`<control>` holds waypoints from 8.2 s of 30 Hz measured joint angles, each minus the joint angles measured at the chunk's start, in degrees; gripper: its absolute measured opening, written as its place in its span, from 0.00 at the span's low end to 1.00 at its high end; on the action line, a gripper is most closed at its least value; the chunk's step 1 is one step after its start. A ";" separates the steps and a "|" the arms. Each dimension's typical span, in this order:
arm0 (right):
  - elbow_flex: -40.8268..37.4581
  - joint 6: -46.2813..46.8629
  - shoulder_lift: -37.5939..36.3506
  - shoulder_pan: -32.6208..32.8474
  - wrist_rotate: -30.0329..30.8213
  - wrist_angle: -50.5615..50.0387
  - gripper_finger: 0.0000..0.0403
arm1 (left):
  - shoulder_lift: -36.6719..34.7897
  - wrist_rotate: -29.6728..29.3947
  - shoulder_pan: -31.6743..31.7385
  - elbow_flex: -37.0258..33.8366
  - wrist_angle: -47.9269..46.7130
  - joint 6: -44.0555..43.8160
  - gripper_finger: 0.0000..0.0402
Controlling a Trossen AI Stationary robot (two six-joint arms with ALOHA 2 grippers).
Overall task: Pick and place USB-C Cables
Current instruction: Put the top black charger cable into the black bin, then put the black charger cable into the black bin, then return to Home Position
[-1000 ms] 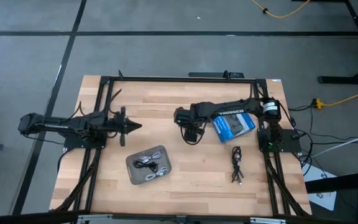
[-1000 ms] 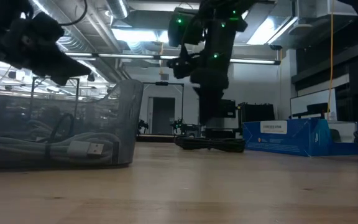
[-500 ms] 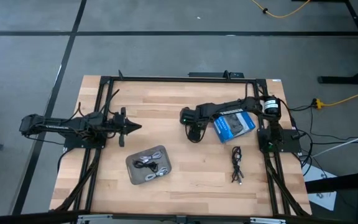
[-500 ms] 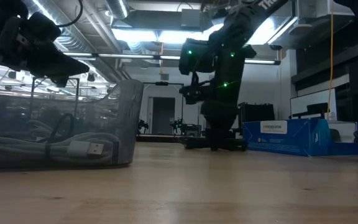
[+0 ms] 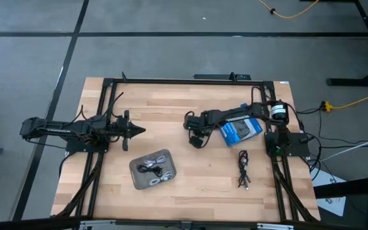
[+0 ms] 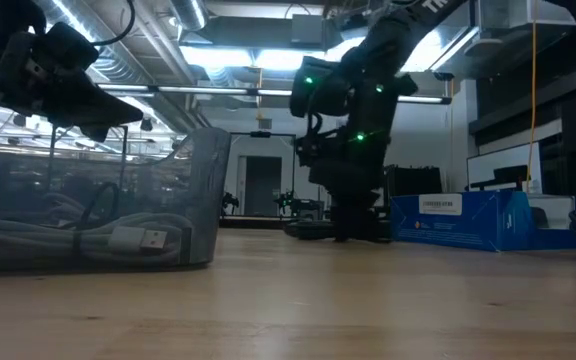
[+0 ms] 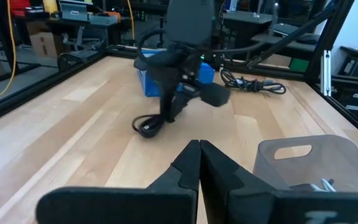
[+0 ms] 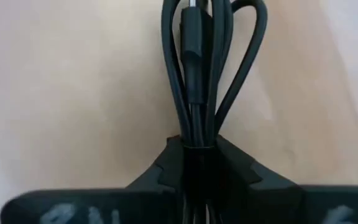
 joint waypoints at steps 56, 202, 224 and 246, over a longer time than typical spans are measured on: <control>34.86 -1.78 3.18 14.03 -3.17 -8.80 0.45 | 0.01 -0.50 0.00 0.02 -0.15 -0.03 0.00; 3.64 -1.05 -30.51 26.46 0.61 -6.04 0.46 | 0.26 -8.02 0.02 0.02 0.55 -1.59 0.00; -73.24 -8.77 -95.23 28.76 1.64 57.07 0.46 | 0.27 -8.66 0.04 0.02 -0.17 -4.96 0.00; -73.13 -18.98 -101.27 24.47 -0.35 49.05 0.46 | 0.37 -1.07 0.02 0.04 -5.11 -6.03 0.00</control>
